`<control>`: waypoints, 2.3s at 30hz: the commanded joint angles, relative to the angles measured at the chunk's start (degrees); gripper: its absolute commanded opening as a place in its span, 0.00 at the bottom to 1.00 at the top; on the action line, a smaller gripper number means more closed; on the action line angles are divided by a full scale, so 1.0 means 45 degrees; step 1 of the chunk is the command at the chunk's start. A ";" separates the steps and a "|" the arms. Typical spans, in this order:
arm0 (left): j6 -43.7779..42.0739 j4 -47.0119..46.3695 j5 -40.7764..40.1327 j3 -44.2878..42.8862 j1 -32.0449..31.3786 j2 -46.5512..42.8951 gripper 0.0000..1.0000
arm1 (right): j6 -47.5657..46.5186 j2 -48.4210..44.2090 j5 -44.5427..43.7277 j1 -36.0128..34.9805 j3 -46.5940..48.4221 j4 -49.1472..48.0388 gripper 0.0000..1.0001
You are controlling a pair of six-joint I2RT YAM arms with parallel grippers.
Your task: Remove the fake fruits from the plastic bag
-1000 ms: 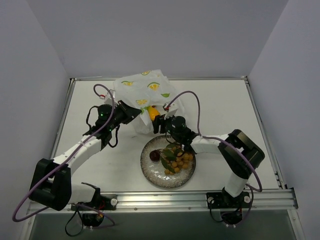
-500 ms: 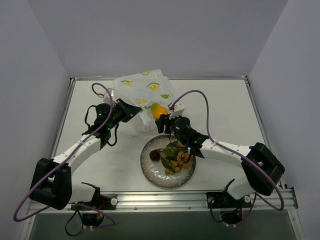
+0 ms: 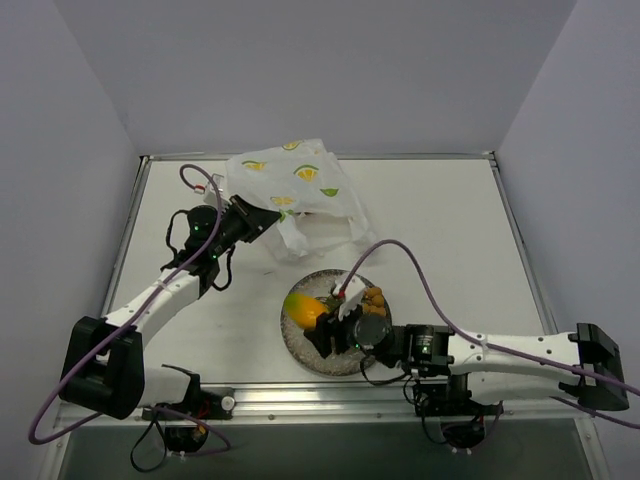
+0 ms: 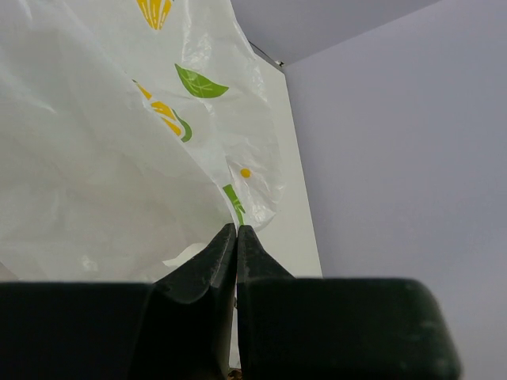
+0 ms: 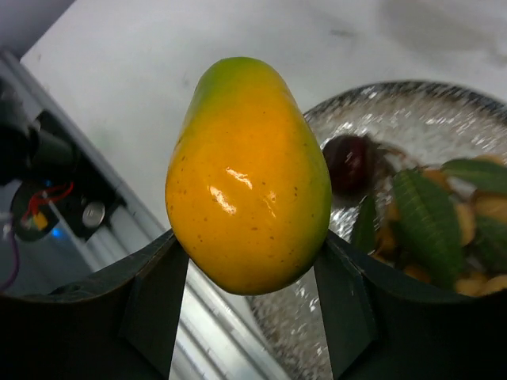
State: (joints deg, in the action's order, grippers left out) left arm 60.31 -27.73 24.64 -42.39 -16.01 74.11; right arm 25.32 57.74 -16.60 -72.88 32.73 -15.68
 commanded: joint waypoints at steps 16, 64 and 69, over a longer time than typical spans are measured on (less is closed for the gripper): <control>0.0483 -0.0206 0.0949 -0.0424 0.0101 -0.1233 0.02 | 0.4860 0.4377 -0.6564 -0.4194 -0.0007 0.1649 0.19; -0.1664 0.3308 0.2023 -0.1185 0.0179 -0.1682 0.02 | -0.9845 0.9941 0.0272 0.7680 0.8758 0.0771 0.74; -0.3143 0.5434 0.1401 -0.1711 0.0179 -0.2014 0.02 | -0.9651 0.9418 0.0055 0.7797 0.8860 -0.0416 0.12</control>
State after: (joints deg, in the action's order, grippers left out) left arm 52.01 -9.54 31.92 -45.36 -15.66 67.83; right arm -17.45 103.39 -14.59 -38.22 70.24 -11.66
